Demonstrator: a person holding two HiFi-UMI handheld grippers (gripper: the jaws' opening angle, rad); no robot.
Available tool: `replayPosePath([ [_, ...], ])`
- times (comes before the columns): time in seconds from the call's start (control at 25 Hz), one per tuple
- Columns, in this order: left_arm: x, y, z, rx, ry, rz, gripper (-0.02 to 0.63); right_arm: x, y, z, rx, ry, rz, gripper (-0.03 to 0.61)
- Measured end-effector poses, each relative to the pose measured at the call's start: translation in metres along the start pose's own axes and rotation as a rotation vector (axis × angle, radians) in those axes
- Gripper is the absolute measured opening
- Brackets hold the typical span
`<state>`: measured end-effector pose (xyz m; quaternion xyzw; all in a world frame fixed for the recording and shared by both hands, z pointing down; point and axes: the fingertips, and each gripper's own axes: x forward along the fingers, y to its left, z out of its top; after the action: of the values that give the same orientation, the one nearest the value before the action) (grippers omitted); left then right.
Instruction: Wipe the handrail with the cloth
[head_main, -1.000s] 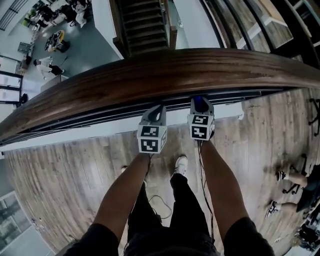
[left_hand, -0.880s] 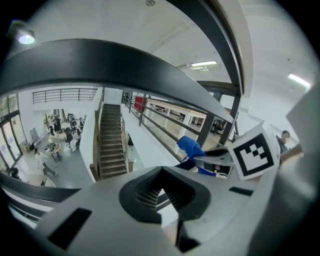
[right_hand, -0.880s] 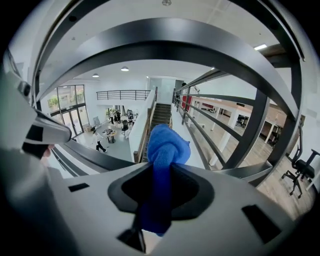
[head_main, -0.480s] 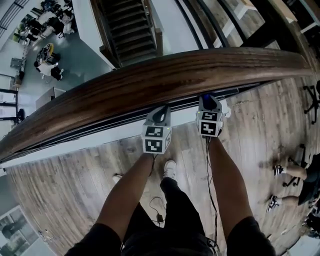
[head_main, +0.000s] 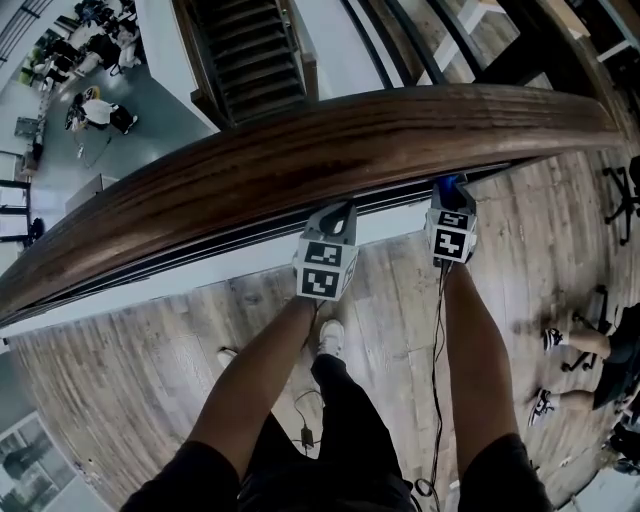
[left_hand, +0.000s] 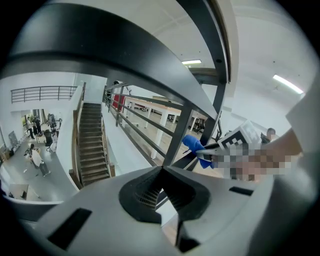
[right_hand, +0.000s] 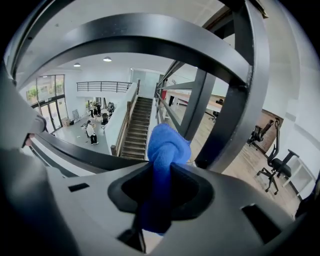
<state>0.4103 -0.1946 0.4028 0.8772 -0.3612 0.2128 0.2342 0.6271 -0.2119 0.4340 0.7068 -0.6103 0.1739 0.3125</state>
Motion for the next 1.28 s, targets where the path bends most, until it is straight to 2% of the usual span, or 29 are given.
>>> replayPosePath([
  [0.12, -0.002, 0.0, -0.007, -0.014, -0.009, 0.008, 0.005, 0.002, -0.015, -0.009, -0.001, -0.005, -0.026, 0.104],
  [0.28, -0.021, 0.013, -0.011, -0.045, -0.037, 0.023, 0.005, -0.003, -0.013, -0.005, 0.013, -0.025, -0.047, 0.104],
  [0.36, -0.035, 0.024, -0.016, -0.072, -0.052, 0.035, 0.005, -0.013, 0.004, 0.006, 0.005, -0.093, -0.014, 0.104],
  [0.44, -0.051, 0.039, -0.028, -0.104, -0.069, 0.056, 0.004, -0.031, 0.041, 0.021, -0.024, -0.187, 0.056, 0.104],
  [0.56, -0.08, 0.066, -0.057, -0.145, -0.089, 0.09, 0.005, -0.061, 0.117, 0.028, -0.052, -0.271, 0.171, 0.104],
  [0.68, -0.12, 0.103, -0.092, -0.142, -0.106, 0.14, 0.005, -0.088, 0.207, 0.022, -0.058, -0.301, 0.286, 0.104],
  [0.8, -0.17, 0.158, -0.135, -0.168, -0.117, 0.216, 0.005, -0.113, 0.312, 0.006, -0.089, -0.309, 0.404, 0.104],
  [1.04, -0.292, 0.278, -0.235, -0.294, -0.119, 0.397, 0.005, -0.147, 0.521, -0.037, -0.176, -0.284, 0.615, 0.104],
  [1.28, -0.403, 0.391, -0.308, -0.27, -0.116, 0.494, 0.004, -0.168, 0.699, -0.056, -0.221, -0.279, 0.724, 0.104],
])
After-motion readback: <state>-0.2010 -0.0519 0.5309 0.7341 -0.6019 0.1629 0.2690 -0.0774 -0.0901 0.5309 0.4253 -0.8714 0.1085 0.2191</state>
